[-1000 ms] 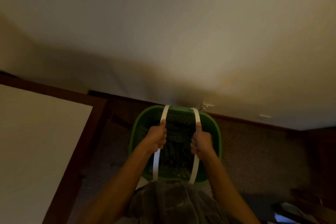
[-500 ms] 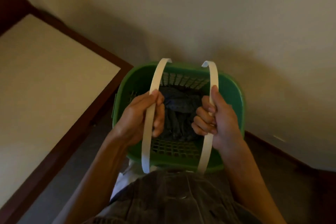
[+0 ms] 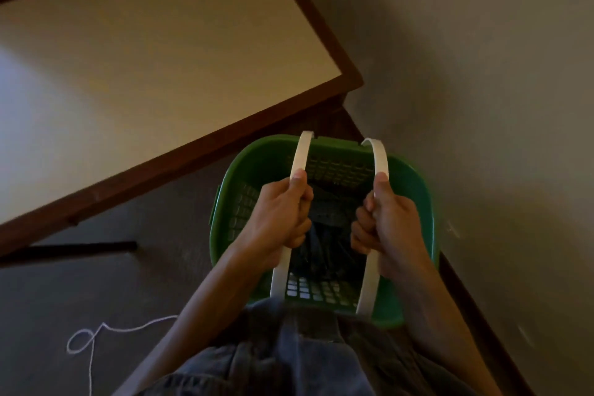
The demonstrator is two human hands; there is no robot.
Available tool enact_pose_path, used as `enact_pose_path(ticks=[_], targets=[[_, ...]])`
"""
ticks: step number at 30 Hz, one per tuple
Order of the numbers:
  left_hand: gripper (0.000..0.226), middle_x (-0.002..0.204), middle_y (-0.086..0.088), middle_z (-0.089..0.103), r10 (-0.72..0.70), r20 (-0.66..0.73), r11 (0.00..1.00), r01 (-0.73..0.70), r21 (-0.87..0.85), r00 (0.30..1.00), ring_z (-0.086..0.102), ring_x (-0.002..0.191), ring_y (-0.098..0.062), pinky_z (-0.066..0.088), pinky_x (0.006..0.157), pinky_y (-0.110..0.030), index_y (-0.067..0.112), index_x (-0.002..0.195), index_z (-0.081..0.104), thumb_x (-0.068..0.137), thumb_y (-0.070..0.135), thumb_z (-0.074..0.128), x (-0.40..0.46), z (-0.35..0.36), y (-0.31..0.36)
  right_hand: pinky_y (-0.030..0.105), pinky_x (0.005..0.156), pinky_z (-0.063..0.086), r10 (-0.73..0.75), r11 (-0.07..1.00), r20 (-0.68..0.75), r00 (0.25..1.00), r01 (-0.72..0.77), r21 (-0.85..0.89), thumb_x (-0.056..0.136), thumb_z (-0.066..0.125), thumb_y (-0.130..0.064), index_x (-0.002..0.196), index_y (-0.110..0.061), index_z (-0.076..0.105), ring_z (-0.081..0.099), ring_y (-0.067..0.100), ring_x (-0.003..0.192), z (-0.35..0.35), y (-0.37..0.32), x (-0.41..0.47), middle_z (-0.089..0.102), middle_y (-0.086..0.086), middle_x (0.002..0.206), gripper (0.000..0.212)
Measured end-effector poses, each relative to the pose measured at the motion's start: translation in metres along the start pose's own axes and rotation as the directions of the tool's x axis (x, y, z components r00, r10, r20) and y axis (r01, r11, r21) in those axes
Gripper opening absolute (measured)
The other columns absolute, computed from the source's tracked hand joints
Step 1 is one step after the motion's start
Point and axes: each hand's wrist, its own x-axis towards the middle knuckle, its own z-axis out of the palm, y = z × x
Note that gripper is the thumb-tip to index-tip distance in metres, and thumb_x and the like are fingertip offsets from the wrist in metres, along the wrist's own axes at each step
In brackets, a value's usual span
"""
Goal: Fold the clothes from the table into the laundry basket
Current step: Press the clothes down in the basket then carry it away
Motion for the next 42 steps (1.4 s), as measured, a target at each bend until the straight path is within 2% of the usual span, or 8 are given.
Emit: enact_pose_path(ticks=[4,11,15,20,27,31,37,42], targets=[[0.035,0.057,0.003,0.034,-0.014,-0.102,0.997,0.005,-0.082,0.995,0.027,0.04,-0.009,0.024,0.034,-0.02,0.012,0.091,0.049,0.106,0.04,0.034,-0.032,-0.059,-0.015,0.024,0.041,0.018,0.098,0.992,0.094,0.991,-0.089,-0.087,0.103,0.038,-0.05,0.063,-0.018,0.04,0.018,0.014,0.036,0.055,0.032,-0.005,0.021,-0.001,0.048,0.052],[0.036,0.053,0.005,0.036,0.013,-0.276,0.984,-0.061,-0.168,0.961,0.028,0.038,-0.007,0.025,0.033,-0.02,0.014,0.084,0.047,0.106,0.039,0.033,-0.114,-0.185,-0.051,0.021,0.038,0.021,0.181,0.969,0.264,0.947,-0.126,-0.211,0.104,0.038,-0.05,0.065,-0.018,0.039,0.018,0.014,0.034,0.178,0.108,-0.044,0.021,0.002,0.05,0.05],[0.035,0.055,0.004,0.034,0.005,-0.373,0.958,-0.111,-0.263,0.928,0.028,0.039,-0.007,0.023,0.034,-0.02,0.016,0.083,0.046,0.107,0.038,0.033,-0.166,-0.251,-0.068,0.021,0.036,0.021,0.259,0.936,0.354,0.899,-0.144,-0.32,0.104,0.037,-0.05,0.065,-0.018,0.039,0.019,0.013,0.033,0.25,0.147,-0.071,0.021,0.001,0.049,0.05],[0.038,0.05,0.006,0.032,-0.022,-0.528,0.899,-0.214,-0.382,0.849,0.026,0.037,-0.008,0.022,0.034,-0.02,0.018,0.076,0.044,0.107,0.038,0.035,-0.227,-0.317,-0.093,0.021,0.037,0.021,0.376,0.874,0.447,0.812,-0.15,-0.462,0.104,0.036,-0.05,0.063,-0.018,0.038,0.021,0.013,0.031,0.329,0.188,-0.109,0.024,-0.001,0.045,0.052],[0.041,0.047,0.004,0.025,-0.071,-0.694,0.699,-0.461,-0.547,0.716,0.02,0.033,-0.008,0.017,0.037,-0.015,0.02,0.072,0.042,0.107,0.04,0.034,-0.301,-0.379,-0.134,0.024,0.038,0.021,0.56,0.741,0.564,0.607,-0.062,-0.669,0.105,0.038,-0.046,0.062,-0.018,0.038,0.022,0.013,0.033,0.423,0.241,-0.148,0.025,-0.001,0.044,0.052],[0.04,0.044,0.005,0.023,-0.177,-0.782,0.536,-0.608,-0.586,0.598,0.018,0.029,-0.006,0.015,0.036,-0.012,0.018,0.074,0.041,0.107,0.039,0.033,-0.335,-0.406,-0.151,0.023,0.038,0.023,0.678,0.655,0.595,0.431,0.014,-0.756,0.105,0.04,-0.045,0.062,-0.018,0.038,0.024,0.013,0.033,0.479,0.275,-0.163,0.026,-0.002,0.045,0.051],[0.04,0.044,0.006,0.024,-0.354,-0.858,0.377,-0.783,-0.495,0.372,0.018,0.027,-0.005,0.016,0.035,-0.012,0.018,0.074,0.041,0.107,0.04,0.036,-0.371,-0.459,-0.164,0.022,0.039,0.025,0.826,0.504,0.525,0.206,0.147,-0.851,0.103,0.042,-0.047,0.063,-0.018,0.039,0.024,0.012,0.036,0.576,0.324,-0.185,0.027,-0.002,0.047,0.05],[0.042,0.044,0.005,0.022,-0.42,-0.873,0.307,-0.866,-0.394,0.248,0.017,0.027,-0.006,0.013,0.036,-0.013,0.018,0.072,0.042,0.106,0.041,0.036,-0.389,-0.493,-0.158,0.022,0.038,0.023,0.876,0.444,0.476,0.076,0.255,-0.859,0.104,0.041,-0.048,0.063,-0.017,0.036,0.021,0.012,0.034,0.644,0.352,-0.209,0.023,0.0,0.046,0.051]])
